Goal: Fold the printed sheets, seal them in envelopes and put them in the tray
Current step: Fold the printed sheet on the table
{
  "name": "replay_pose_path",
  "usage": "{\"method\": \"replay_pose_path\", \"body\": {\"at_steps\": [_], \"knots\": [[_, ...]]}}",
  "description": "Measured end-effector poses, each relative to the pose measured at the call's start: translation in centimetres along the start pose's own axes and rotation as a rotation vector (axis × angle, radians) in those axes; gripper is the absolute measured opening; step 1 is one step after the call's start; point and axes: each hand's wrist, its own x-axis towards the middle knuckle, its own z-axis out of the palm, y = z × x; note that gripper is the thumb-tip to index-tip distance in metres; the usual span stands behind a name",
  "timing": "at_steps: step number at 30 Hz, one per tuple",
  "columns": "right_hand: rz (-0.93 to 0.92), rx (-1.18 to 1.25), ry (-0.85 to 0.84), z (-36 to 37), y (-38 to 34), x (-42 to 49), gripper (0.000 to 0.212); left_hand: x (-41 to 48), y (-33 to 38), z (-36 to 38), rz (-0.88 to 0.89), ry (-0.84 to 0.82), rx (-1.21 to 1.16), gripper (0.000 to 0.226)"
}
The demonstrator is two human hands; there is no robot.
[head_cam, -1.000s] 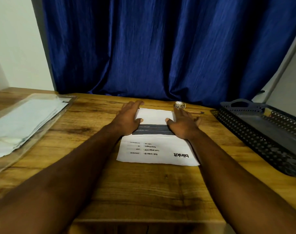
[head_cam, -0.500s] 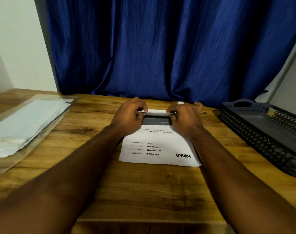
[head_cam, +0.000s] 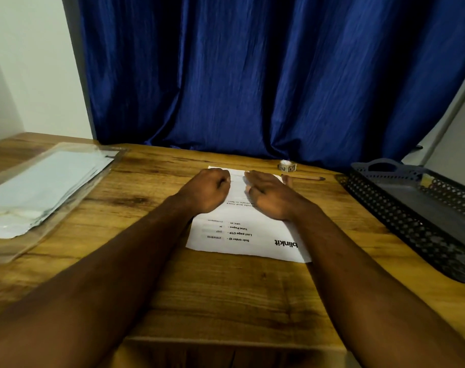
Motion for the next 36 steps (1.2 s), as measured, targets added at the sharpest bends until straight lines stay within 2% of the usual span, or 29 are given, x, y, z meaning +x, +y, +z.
{"method": "replay_pose_path", "body": {"at_steps": [7, 13, 23, 25, 27, 29, 30, 32, 36], "knots": [[0.010, -0.052, -0.123, 1.5, -1.1, 1.9, 0.060, -0.1, -0.3, 0.6, -0.017, 0.056, 0.012, 0.008], [0.231, -0.020, -0.090, 1.1, 2.6, 1.4, 0.062, -0.1, -0.3, 0.6, -0.029, 0.042, 0.006, 0.004], [0.238, 0.003, -0.048, 1.2, 2.8, -0.3, 0.076, -0.5, 0.3, 0.2, -0.090, -0.008, -0.023, 0.010], [0.237, 0.032, -0.005, 1.1, 2.9, -0.8, 0.074, -0.8, 0.6, -0.6, -0.180, 0.019, 0.008, 0.030], [0.247, 0.057, 0.063, 1.0, 3.0, -1.0, 0.073, -0.4, 0.3, -1.9, -0.344, 0.051, 0.278, 0.059], [0.242, 0.072, 0.093, 0.9, 2.6, -1.1, 0.073, -0.5, -0.2, -4.5, -0.648, 0.036, 0.556, 0.083], [0.240, 0.071, 0.100, 0.9, 2.6, -1.1, 0.072, -0.7, -0.6, -5.7, -0.799, 0.015, 0.608, 0.092], [0.235, 0.064, 0.101, 0.9, 2.5, -1.0, 0.071, -1.9, -1.6, -8.4, -0.987, -0.028, 0.619, 0.105], [0.197, 0.035, 0.089, 0.8, 2.4, -0.7, 0.072, -4.6, -4.2, -12.4, -1.165, -0.129, 0.595, 0.117]]}}
